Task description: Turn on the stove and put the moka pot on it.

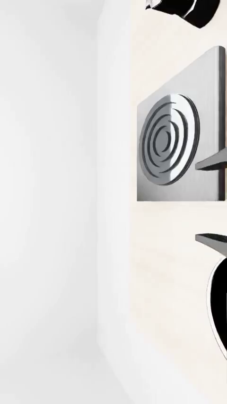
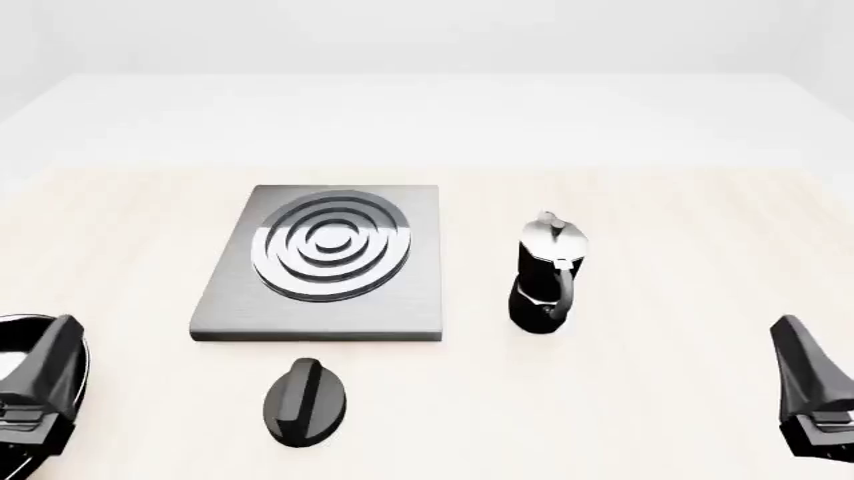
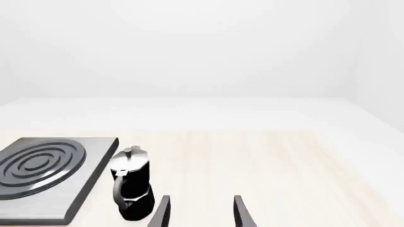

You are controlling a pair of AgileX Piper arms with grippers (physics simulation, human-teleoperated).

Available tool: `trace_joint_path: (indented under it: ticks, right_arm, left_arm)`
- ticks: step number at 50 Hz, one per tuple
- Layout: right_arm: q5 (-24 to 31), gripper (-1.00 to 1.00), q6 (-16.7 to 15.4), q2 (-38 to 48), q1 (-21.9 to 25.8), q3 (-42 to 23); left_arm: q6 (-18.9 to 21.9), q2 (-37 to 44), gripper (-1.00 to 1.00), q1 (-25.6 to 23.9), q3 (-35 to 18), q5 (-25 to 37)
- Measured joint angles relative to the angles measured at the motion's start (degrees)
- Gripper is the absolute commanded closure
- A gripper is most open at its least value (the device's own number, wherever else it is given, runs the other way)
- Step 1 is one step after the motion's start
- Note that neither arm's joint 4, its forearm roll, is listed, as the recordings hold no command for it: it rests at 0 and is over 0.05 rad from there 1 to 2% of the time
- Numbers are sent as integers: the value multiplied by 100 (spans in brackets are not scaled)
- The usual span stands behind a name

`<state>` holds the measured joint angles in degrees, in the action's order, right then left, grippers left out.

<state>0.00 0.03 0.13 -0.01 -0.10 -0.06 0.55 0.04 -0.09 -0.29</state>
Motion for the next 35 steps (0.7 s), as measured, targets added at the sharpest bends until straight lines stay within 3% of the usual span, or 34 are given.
trace_joint_path:
  ticks: [12, 19, 35]
  right_arm:
    - [-24, -100, -19, 66, 2, -14]
    - [-53, -100, -23, 114, -5, -13]
    - [-152, -100, -86, 266, -32, -7]
  left_arm:
    - [-25, 809, -100, -42, -45, -498]
    - [5, 1623, -100, -162, -339, -662]
    - [-132, 2901, -100, -837, -1534, 270]
